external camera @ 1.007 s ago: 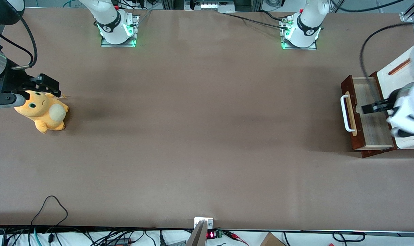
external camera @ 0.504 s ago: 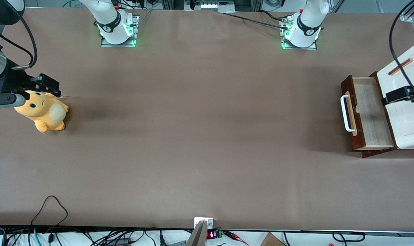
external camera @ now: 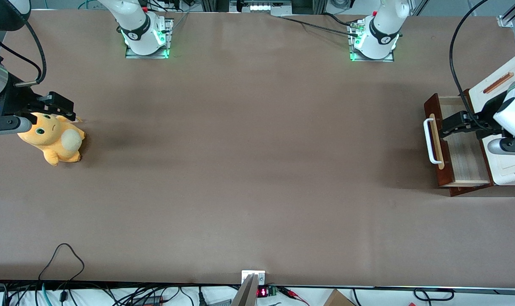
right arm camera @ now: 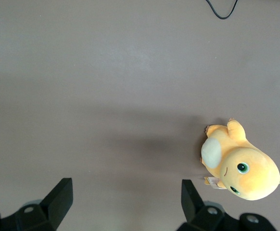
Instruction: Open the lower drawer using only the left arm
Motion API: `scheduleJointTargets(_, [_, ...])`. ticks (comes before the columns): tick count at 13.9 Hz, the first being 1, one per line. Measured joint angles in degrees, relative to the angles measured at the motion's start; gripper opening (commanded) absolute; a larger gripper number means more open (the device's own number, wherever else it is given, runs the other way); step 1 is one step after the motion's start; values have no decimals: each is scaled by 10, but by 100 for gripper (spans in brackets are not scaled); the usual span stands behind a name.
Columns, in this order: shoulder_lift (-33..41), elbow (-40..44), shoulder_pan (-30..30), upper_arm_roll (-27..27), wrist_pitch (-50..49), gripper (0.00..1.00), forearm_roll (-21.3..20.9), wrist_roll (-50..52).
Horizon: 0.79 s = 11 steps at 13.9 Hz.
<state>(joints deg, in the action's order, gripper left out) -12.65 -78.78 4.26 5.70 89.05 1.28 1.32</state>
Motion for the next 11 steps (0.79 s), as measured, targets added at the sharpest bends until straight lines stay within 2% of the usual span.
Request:
scheduleJointTargets(6, [37,-82,25,-4,44,100,0,-5])
scheduleJointTargets(11, [69,-83,24,-2,30,100,0,-5])
